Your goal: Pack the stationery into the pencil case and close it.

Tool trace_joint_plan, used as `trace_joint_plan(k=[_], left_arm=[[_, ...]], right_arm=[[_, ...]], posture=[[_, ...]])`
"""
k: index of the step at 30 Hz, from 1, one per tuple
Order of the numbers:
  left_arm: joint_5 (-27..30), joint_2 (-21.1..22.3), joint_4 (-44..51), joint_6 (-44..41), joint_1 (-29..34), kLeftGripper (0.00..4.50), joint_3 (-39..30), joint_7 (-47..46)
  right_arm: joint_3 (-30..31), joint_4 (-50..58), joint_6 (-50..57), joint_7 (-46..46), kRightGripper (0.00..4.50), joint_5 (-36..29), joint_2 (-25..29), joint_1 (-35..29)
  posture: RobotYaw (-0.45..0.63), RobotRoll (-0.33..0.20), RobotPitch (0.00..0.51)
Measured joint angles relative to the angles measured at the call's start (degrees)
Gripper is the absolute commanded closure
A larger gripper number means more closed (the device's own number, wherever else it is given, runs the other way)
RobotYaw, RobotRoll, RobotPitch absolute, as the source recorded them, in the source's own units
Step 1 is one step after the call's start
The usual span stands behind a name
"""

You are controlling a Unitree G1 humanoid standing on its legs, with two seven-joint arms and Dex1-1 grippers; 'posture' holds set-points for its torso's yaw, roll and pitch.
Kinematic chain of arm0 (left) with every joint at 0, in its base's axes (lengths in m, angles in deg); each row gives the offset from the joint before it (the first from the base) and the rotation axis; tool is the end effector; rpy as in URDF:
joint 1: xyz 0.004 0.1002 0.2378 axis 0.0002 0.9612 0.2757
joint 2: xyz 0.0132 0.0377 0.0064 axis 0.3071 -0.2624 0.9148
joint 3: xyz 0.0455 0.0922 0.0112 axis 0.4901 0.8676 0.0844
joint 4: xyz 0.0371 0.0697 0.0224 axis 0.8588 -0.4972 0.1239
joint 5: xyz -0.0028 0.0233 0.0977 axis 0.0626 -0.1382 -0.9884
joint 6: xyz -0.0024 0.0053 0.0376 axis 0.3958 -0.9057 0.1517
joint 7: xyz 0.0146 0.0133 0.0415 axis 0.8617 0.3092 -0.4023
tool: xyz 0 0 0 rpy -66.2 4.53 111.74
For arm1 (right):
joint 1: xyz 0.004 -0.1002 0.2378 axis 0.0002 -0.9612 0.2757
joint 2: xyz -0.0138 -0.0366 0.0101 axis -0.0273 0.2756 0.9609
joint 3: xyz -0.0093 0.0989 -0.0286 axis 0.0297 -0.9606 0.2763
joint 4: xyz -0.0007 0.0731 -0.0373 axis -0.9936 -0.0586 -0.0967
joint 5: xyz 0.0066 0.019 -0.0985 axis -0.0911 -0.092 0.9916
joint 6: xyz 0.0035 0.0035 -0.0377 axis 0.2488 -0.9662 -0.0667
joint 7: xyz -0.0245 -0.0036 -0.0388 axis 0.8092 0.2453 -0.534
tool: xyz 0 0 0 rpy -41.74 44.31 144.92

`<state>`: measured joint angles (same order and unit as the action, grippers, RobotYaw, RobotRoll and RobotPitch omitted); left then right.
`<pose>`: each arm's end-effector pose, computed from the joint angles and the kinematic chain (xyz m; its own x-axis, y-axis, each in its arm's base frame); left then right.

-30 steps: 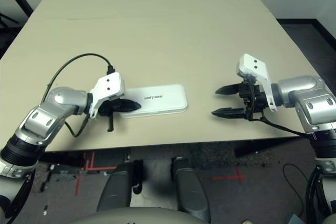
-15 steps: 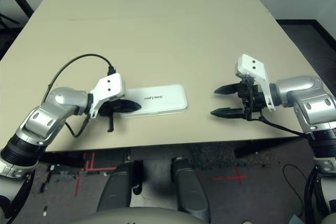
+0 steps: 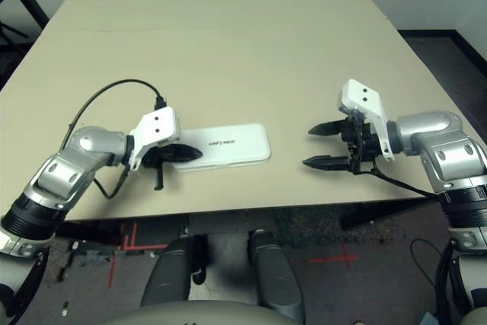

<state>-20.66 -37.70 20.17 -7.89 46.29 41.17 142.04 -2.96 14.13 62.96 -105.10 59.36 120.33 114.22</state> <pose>0.2633 0.1969 0.1661 0.4098 -0.8179 -0.4037 0.9120 0.3586 0.1992 0.2688 -0.2822 0.1762 0.3499 0.8249 -0.4440 -0.9309 0.3592 -0.0665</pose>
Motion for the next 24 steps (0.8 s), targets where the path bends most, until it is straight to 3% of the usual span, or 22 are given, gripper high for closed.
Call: trace_joint_plan(k=[8, 14, 19, 24], left_arm=[[7.9, -5.2, 0.0, 1.1, 0.3, 0.03, -13.8, -5.7], [9.2, -8.2, -5.3, 3.3, -1.5, 0.03, -21.9, -14.6], [7.0, -9.3, -20.4, 12.1, -8.7, 0.03, -30.0, -27.3], [4.6, -8.6, -33.1, 21.0, -11.4, 0.03, -34.6, -35.2]], right_arm=[[-5.7, -3.2, -5.3, 7.5, 0.0, -2.8, -8.6, 3.9], [-9.3, -9.6, -12.0, 15.6, 0.0, -2.2, -13.2, 7.5], [-12.0, -22.2, -20.5, 32.0, 0.0, 3.0, -16.3, 13.4], [-14.9, -32.0, -26.1, 44.2, 0.0, 6.2, -16.3, 16.5]], posture=[[-0.07, 0.0, 0.129], [-0.07, 0.0, 0.123], [-0.07, 0.0, 0.121], [-0.09, 0.0, 0.132]])
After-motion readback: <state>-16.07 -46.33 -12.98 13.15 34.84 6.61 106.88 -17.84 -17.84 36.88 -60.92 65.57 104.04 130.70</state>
